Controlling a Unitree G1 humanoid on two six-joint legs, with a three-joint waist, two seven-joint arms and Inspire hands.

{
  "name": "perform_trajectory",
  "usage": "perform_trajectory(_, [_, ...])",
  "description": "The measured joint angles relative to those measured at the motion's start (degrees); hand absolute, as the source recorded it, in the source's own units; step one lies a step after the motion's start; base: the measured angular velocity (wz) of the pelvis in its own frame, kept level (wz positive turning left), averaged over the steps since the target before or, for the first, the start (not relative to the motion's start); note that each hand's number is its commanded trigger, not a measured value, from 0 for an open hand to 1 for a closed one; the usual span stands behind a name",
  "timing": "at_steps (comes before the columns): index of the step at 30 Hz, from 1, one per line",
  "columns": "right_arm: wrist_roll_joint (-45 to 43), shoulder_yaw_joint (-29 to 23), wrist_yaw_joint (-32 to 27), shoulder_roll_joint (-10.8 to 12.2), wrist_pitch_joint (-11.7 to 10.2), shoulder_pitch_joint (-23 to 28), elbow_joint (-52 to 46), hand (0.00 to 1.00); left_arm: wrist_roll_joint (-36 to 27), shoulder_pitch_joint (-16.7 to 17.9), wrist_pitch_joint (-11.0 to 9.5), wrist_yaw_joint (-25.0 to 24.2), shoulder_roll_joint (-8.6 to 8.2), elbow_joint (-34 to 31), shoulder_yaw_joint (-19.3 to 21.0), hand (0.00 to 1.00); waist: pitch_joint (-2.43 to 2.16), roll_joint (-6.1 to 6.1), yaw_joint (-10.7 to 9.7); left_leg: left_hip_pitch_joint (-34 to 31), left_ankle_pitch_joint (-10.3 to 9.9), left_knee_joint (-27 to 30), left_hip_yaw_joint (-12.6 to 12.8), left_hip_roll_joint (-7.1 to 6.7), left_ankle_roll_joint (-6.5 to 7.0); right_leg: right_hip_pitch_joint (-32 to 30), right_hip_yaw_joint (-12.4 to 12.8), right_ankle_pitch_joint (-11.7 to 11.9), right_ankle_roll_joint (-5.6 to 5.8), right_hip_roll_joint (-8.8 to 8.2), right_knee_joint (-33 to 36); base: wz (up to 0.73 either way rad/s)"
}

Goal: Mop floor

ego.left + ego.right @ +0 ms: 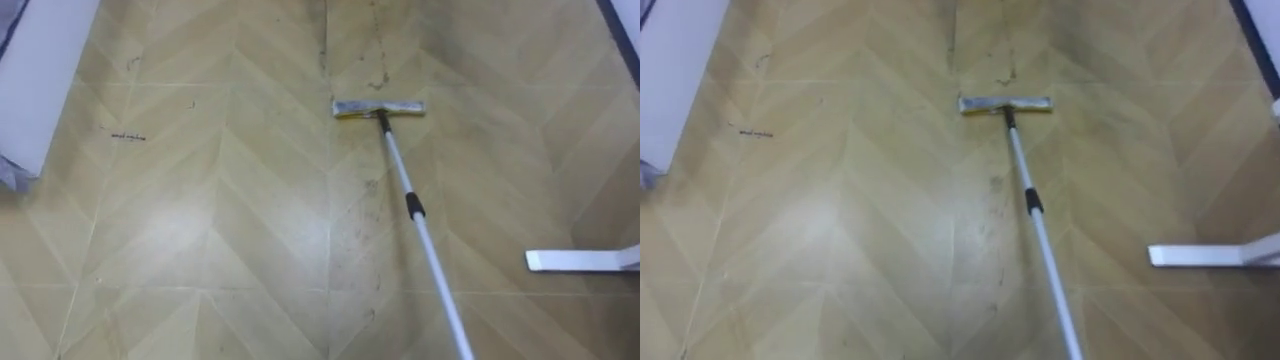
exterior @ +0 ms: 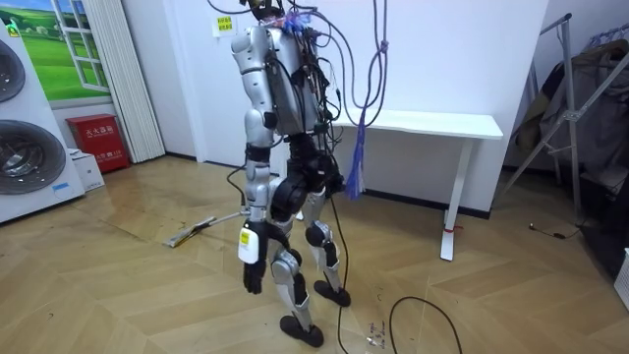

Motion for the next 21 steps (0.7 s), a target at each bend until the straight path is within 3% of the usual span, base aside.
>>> perform_trajectory(4, [3.53, 1.20, -0.58, -0.27, 0.01, 2.27, 0.16, 1.00, -2.39, 0.06, 0.27, 0.07, -0.02, 0.80, 0.04, 0.00, -0.11, 0.52, 0.98, -6.70, -2.08, 7.41, -0.79, -0.02, -1.01, -6.41, 0.24, -3.67, -1.23, -0.12, 7.84, 0.12])
perform_trajectory(6, [4.74, 1.54, -0.82, -0.28, -0.05, 2.69, 0.32, 1.00, -4.87, -0.01, 0.29, 0.19, -0.01, 1.02, -0.17, 0.00, -0.60, 0.74, 1.18, -11.11, -2.98, 12.66, -1.92, -0.54, -2.24, -10.77, -0.20, -6.27, -3.11, -0.35, 13.76, 0.21])
perform_trajectory(8, [4.74, 1.47, -1.25, -0.25, -0.71, 2.11, 1.11, 1.00, -8.38, -0.04, 0.23, 1.02, 0.05, 1.10, -1.41, 0.00, -0.73, 0.83, 1.03, -14.47, -2.68, 17.79, -1.28, -0.31, -3.33, -13.14, -0.85, -8.08, -4.36, -1.18, 17.81, 0.25])
perform_trajectory(9, [4.54, 0.95, -1.24, -0.10, -1.14, 0.55, 2.89, 1.00, -10.18, -0.01, 0.20, 1.41, 0.18, 1.30, -2.07, 0.00, -0.75, 0.97, 1.32, -18.33, -0.56, 25.14, 1.00, 1.25, -5.12, -14.29, -0.94, -9.43, -5.42, -1.00, 20.58, 0.16])
perform_trajectory(10, [4.52, 0.92, -1.23, -0.06, -1.11, -0.10, 3.66, 1.00, -11.69, 0.18, 0.08, 1.83, 0.35, 1.52, -2.31, 0.00, -0.61, 0.55, 1.85, -20.55, 1.77, 30.01, 2.37, 2.14, -5.10, -14.69, -0.83, -10.27, -6.15, -1.04, 22.08, -0.28])
perform_trajectory(11, [3.90, 0.95, -1.11, -0.44, -0.69, -1.87, 5.16, 1.00, -14.67, 1.02, -0.07, 2.81, 0.38, 1.63, -3.50, 0.00, -0.23, -0.41, 3.68, -25.41, 9.78, 43.06, 4.64, 3.54, -4.48, -14.78, -0.06, -11.26, -7.62, -1.03, 25.03, -0.70])
perform_trajectory(12, [2.60, 0.87, -0.75, -1.34, 0.18, -4.17, 5.37, 1.00, -17.35, 2.00, -0.62, 3.37, 0.10, 1.64, -4.23, 0.00, -0.42, -0.91, 4.95, -30.45, 16.11, 57.60, 6.72, 4.10, -4.88, -14.90, 1.49, -11.94, -8.19, -1.02, 27.23, -0.74])
perform_trajectory(13, [2.55, 0.55, -0.37, -1.95, 0.19, -5.52, 5.37, 1.00, -18.76, 2.42, -1.03, 3.37, 0.03, 1.79, -4.69, 0.00, -0.31, -1.07, 5.40, -33.19, 16.97, 64.68, 8.15, 4.04, -4.89, -15.08, 2.18, -11.99, -8.25, -1.01, 27.77, -0.53])
perform_trajectory(14, [2.08, -0.15, 0.73, -2.75, 0.19, -8.94, 5.36, 1.00, -21.10, 2.16, -2.08, 3.39, 0.12, 1.56, -5.23, 0.00, 0.32, -2.10, 6.18, -38.17, 16.57, 74.81, 10.70, 4.10, -4.42, -15.39, 3.88, -11.81, -8.57, -1.21, 27.87, -0.39])
perform_trajectory(15, [2.08, -0.11, 1.75, -2.93, -0.05, -12.95, 5.44, 1.00, -22.48, 2.19, -3.52, 3.40, 0.53, 1.54, -5.70, 0.00, 1.35, -3.94, 7.15, -41.67, 15.50, 79.74, 12.27, 4.11, -3.28, -15.72, 6.66, -11.44, -8.91, -2.15, 27.79, -0.42])
perform_trajectory(17, [2.51, 0.09, 2.98, -3.16, -1.31, -18.45, 6.43, 1.00, -22.46, 1.92, -5.36, 3.21, 0.59, 1.66, -6.07, 0.00, 1.97, -5.57, 7.77, -44.81, 13.39, 78.58, 12.07, 4.22, -2.60, -15.52, 9.22, -11.04, -8.39, -2.92, 27.12, -0.30])
perform_trajectory(18, [3.37, 0.86, 3.66, -3.75, -1.92, -20.61, 6.82, 1.00, -22.18, 2.10, -6.02, 2.91, 0.62, 1.67, -6.71, 0.00, 2.06, -5.74, 8.17, -44.65, 11.93, 71.76, 11.57, 4.45, -2.92, -15.37, 9.58, -11.11, -6.86, -2.95, 27.30, -0.08])
perform_trajectory(19, [4.39, 1.40, 3.89, -4.12, -2.29, -21.34, 6.74, 1.00, -22.18, 1.90, -6.31, 2.48, 0.78, 1.63, -6.71, 0.00, 1.91, -5.39, 8.59, -43.70, 11.49, 66.27, 11.37, 4.78, -2.99, -15.50, 9.47, -11.38, -6.18, -2.87, 27.79, 0.00])
perform_trajectory(20, [6.71, 2.31, 4.49, -4.74, -2.38, -22.50, 6.38, 1.00, -21.62, 1.13, -6.65, 1.33, 1.57, 1.61, -6.50, 0.00, 1.83, -4.71, 9.07, -40.28, 10.90, 53.44, 11.01, 5.32, -2.80, -15.89, 9.06, -12.65, -5.63, -2.41, 29.01, 0.15])
perform_trajectory(21, [8.01, 2.41, 5.06, -5.30, -2.27, -22.40, 6.13, 1.00, -20.64, 0.64, -6.48, 0.49, 2.32, 1.58, -6.08, 0.00, 1.35, -3.57, 8.94, -35.79, 10.82, 40.78, 10.53, 5.35, -2.80, -15.70, 7.72, -14.21, -5.38, -1.95, 29.95, 0.21])
